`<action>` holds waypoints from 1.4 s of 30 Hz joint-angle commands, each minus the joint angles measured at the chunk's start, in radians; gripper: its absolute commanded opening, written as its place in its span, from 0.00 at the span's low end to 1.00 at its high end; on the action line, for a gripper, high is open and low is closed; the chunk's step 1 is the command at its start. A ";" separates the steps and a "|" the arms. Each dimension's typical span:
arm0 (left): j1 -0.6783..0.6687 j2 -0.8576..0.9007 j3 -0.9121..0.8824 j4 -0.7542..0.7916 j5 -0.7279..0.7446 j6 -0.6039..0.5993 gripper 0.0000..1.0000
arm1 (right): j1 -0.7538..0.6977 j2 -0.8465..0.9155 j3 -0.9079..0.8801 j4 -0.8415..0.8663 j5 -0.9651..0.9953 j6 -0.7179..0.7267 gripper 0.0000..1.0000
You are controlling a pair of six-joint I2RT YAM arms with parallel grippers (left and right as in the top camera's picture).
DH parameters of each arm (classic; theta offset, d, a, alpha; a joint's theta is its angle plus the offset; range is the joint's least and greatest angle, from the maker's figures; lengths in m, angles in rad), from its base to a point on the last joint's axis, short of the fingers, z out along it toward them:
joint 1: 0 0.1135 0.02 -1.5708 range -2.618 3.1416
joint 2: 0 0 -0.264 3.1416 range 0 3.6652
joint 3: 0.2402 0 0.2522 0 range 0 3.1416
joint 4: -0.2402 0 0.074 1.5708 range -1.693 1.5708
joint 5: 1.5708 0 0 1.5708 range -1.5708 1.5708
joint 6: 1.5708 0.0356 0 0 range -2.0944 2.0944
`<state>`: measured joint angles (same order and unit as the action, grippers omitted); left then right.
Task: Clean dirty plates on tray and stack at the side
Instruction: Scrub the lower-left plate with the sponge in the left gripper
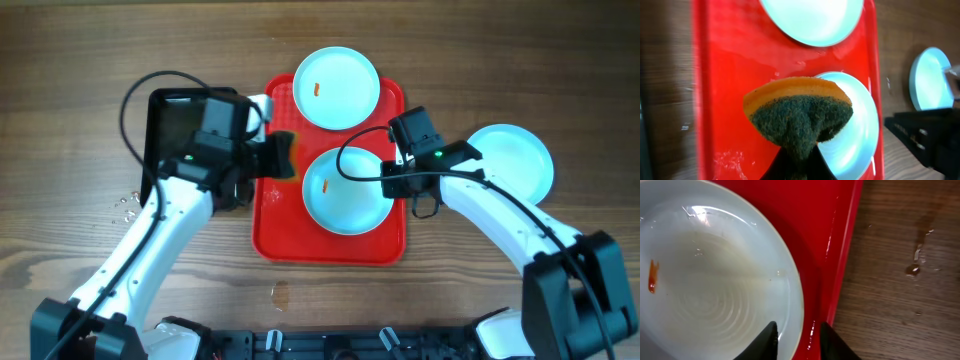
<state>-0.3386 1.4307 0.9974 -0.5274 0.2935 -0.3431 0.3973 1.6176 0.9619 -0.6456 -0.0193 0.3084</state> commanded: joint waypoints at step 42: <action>-0.193 0.457 0.011 0.267 -0.012 0.000 0.04 | 0.002 0.114 -0.020 0.061 -0.109 0.060 0.11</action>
<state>-0.5407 1.8519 0.9985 -0.2447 0.3088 -0.3973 0.3977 1.7370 0.9512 -0.5858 -0.1120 0.3553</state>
